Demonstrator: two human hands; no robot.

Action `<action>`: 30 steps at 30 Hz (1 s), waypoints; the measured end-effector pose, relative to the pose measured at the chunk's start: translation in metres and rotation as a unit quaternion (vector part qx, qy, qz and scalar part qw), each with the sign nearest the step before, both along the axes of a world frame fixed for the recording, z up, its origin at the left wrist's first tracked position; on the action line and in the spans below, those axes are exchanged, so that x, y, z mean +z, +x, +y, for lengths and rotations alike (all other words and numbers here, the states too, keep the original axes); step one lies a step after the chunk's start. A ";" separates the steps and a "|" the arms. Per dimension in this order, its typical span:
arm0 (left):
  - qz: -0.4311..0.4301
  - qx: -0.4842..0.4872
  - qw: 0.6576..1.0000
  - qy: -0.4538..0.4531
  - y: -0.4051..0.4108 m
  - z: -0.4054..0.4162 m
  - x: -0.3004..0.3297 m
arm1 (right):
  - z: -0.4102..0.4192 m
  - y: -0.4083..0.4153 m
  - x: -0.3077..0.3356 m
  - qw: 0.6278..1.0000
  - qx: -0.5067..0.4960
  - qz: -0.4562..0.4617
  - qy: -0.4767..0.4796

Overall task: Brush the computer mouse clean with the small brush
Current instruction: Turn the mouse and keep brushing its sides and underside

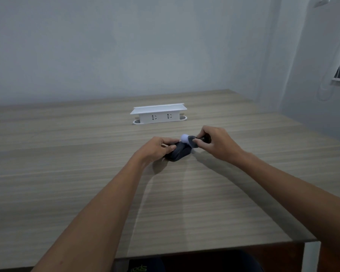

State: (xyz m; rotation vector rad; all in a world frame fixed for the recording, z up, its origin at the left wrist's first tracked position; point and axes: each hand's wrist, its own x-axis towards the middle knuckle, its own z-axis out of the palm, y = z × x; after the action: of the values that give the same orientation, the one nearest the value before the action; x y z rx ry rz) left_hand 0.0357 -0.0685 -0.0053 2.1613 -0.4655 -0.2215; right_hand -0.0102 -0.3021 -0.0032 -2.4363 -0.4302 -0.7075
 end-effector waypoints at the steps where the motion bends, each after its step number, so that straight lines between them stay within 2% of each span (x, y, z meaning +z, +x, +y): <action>1: 0.000 0.001 1.000 0.002 -0.001 0.000 0.001 | -0.002 0.002 0.001 1.000 -0.011 0.010 -0.008; 3: 0.002 0.002 1.000 0.005 -0.002 -0.001 0.001 | -0.006 0.005 0.003 0.999 -0.028 0.023 -0.021; 7: 0.003 -0.004 1.000 0.004 0.000 0.000 0.001 | -0.004 0.007 0.007 0.999 -0.013 0.025 0.043; 11: -0.001 -0.003 1.000 0.008 -0.002 -0.001 0.004 | -0.009 0.011 0.008 0.998 -0.049 0.038 -0.006; 15: -0.003 -0.012 1.000 -0.003 0.001 0.002 0.001 | 0.002 0.000 0.011 0.997 -0.003 -0.001 0.078; 17: -0.007 -0.014 1.000 -0.004 0.002 0.002 0.000 | 0.005 -0.004 0.007 0.998 0.028 0.020 0.061; 22: -0.007 -0.002 1.000 0.004 0.001 -0.001 0.002 | -0.007 -0.003 0.007 1.000 -0.009 0.006 0.003; 25: -0.004 -0.005 1.000 0.006 0.002 -0.001 0.002 | 0.006 -0.012 0.012 0.999 0.045 -0.008 0.005; 27: -0.005 -0.002 1.000 0.008 0.003 -0.001 0.002 | 0.012 -0.012 0.012 0.997 0.065 0.003 -0.031; 30: -0.003 0.001 1.000 0.005 0.002 -0.002 0.002 | 0.006 -0.002 0.012 0.997 0.017 -0.016 -0.077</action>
State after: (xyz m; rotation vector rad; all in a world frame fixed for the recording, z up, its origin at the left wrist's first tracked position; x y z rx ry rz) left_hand 0.0373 -0.0710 -0.0033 2.1730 -0.4664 -0.2161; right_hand -0.0118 -0.2965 0.0088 -2.5572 -0.5565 -0.7235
